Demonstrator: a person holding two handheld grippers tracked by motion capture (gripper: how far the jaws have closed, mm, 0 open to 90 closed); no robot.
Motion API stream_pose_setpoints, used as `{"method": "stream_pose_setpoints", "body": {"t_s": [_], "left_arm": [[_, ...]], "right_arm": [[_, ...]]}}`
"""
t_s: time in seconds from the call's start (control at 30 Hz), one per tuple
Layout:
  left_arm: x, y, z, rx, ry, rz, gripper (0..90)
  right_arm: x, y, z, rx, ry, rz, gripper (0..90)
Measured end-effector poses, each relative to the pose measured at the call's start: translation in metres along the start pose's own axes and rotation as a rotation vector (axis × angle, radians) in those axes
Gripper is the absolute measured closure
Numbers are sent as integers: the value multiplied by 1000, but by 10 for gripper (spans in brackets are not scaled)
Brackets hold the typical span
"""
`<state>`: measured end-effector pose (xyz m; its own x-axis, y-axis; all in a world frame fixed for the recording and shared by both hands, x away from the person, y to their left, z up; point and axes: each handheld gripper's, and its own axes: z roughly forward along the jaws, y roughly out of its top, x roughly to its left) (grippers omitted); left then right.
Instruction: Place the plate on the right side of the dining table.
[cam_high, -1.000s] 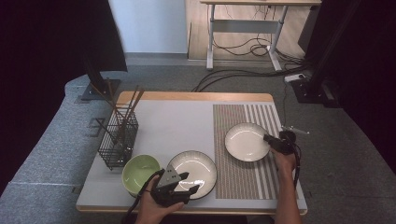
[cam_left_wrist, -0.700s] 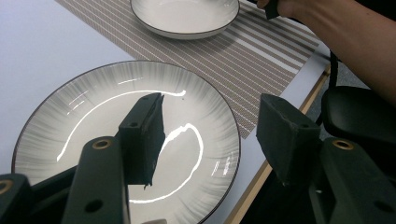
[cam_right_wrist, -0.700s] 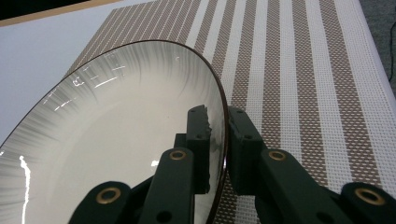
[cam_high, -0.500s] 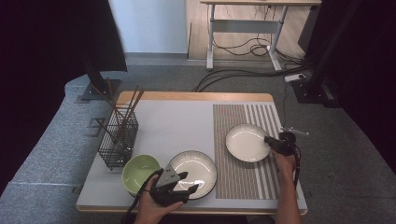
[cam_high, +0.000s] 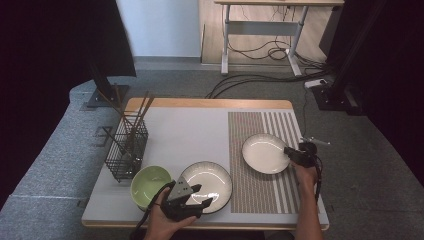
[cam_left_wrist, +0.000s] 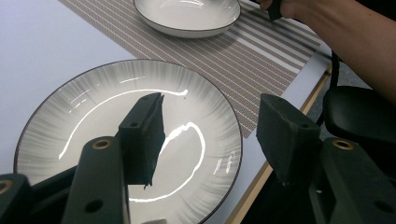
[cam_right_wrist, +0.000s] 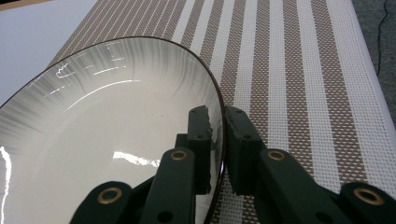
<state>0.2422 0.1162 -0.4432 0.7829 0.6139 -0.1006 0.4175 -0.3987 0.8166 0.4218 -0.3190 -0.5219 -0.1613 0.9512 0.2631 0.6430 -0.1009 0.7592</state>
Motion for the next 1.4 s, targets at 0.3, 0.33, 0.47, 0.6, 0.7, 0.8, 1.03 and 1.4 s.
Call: {"method": "stream_pose_setpoints", "body": {"t_s": [0.3, 0.33, 0.47, 0.6, 0.7, 0.8, 1.03, 1.4], "left_arm": [[1, 0, -1, -2, 2, -1, 418], [1, 0, -1, -1, 2, -1, 418], [0, 1, -2, -3, -1, -1, 417], [1, 3, -7, -12, -3, 1, 415], [3, 5, -11, -19, -2, -3, 412], [7, 6, -15, -29, -14, -18, 411], [16, 7, -24, -52, 0, -40, 404], [34, 8, -46, -93, 44, -75, 392]], "right_arm": [[2, 0, -1, -1, -24, -30, 779], [3, 1, -2, -9, -32, -41, 752], [9, 4, -10, -63, -46, -64, 614], [14, 6, -16, -89, -41, -80, 511], [20, 6, -21, -110, -27, -95, 468], [27, 7, -25, -122, -7, -120, 445], [40, 8, -28, -125, 56, -153, 426], [60, 11, -33, -136, 135, -186, 425]]}}
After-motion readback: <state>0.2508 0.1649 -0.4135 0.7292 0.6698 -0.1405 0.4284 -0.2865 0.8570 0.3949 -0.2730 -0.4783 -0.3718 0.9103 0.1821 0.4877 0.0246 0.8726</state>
